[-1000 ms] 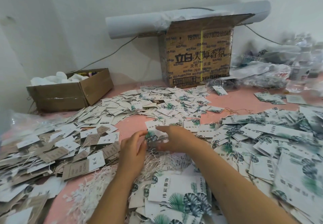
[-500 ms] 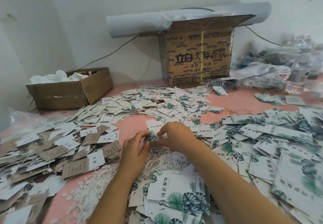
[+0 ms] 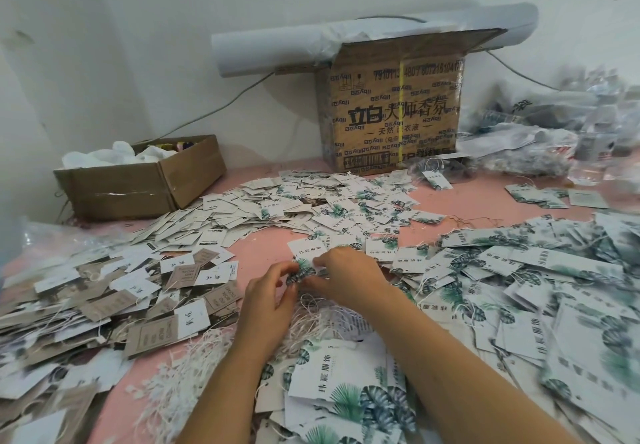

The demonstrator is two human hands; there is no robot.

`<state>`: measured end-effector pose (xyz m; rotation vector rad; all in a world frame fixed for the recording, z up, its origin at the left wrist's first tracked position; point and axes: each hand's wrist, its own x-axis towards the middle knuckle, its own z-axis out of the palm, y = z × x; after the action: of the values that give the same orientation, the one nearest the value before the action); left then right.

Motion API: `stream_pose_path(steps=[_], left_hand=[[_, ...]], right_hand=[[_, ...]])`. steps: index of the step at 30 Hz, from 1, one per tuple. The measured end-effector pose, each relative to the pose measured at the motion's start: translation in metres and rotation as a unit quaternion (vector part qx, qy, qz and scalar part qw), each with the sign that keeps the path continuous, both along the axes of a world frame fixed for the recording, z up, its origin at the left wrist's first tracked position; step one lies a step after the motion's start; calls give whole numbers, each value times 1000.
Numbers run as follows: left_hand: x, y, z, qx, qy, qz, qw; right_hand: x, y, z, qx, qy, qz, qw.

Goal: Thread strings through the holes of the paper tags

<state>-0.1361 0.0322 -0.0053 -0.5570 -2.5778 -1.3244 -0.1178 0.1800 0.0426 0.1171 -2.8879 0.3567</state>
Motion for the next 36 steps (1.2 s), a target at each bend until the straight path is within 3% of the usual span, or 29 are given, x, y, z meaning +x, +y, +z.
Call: stream_pose_path(steps=[12, 16, 22, 27, 31, 34, 36], left_hand=[[3, 0, 2, 0, 0, -1, 1000], [6, 1, 5, 9, 6, -17, 1000], [13, 0, 10, 124, 7, -51, 991], [18, 0, 15, 220, -55, -50, 973], [15, -2, 16, 235, -58, -7, 970], [9, -5, 12, 252, -61, 14, 966], [7, -5, 10, 250, -62, 21, 966]], right_hand=[[-3, 0, 0, -26, -2, 3, 1000], [0, -1, 3, -13, 35, 17, 999], [7, -5, 9, 25, 155, 104, 982], [10, -7, 10, 17, 146, 179, 973], [3, 1, 15, -56, 105, 53, 991], [-4, 23, 18, -50, 25, -91, 994], [-2, 37, 18, -46, -47, -131, 989]])
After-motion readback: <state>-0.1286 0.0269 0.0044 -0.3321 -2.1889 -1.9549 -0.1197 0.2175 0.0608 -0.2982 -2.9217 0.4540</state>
